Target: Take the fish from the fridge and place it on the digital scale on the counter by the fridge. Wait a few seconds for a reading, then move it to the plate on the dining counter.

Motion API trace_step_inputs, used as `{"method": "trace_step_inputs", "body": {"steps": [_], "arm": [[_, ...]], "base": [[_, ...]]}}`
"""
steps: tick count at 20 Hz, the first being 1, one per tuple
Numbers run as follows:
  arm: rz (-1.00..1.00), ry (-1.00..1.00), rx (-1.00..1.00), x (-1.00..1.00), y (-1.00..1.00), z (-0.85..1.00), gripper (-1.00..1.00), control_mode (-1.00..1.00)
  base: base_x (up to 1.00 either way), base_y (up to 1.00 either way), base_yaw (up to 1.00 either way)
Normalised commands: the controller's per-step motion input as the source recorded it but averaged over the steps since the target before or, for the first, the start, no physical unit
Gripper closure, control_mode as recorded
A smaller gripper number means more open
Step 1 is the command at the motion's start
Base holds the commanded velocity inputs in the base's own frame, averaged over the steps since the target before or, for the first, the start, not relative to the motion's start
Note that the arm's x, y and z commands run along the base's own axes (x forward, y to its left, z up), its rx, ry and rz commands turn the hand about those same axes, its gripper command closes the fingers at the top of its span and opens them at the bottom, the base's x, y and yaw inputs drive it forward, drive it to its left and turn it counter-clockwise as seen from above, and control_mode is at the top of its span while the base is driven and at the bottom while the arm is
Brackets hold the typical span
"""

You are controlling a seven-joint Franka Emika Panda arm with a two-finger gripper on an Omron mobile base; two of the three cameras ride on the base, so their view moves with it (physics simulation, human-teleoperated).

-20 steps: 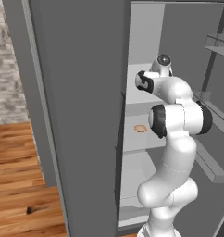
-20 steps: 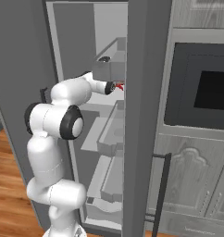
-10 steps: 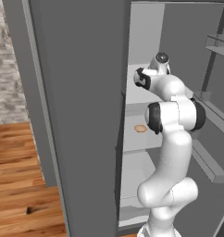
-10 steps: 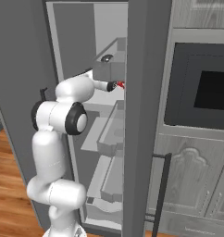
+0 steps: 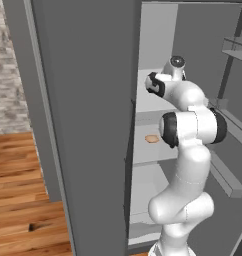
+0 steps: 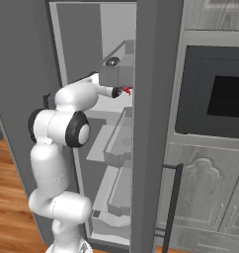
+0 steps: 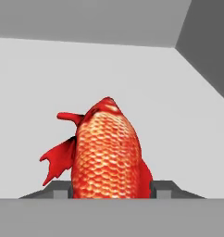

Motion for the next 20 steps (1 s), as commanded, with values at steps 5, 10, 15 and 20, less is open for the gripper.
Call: {"method": "trace_step_inputs", "body": {"steps": [5,10,15,20], "arm": [[0.0,-0.05,0.01,-1.0,0.19,0.01,1.0,-1.0],[-0.01,-0.01,0.01,-1.0,0.19,0.23,1.0,-1.0],[-0.04,-0.01,0.0,-1.0,0.26,0.49,1.0,-1.0],[-0.01,0.0,0.01,-1.0,0.25,0.46,1.0,-1.0]], "base": [[0.0,0.0,0.0],[0.0,0.0,0.0],[0.0,0.0,0.0],[0.0,0.0,0.0]]}}
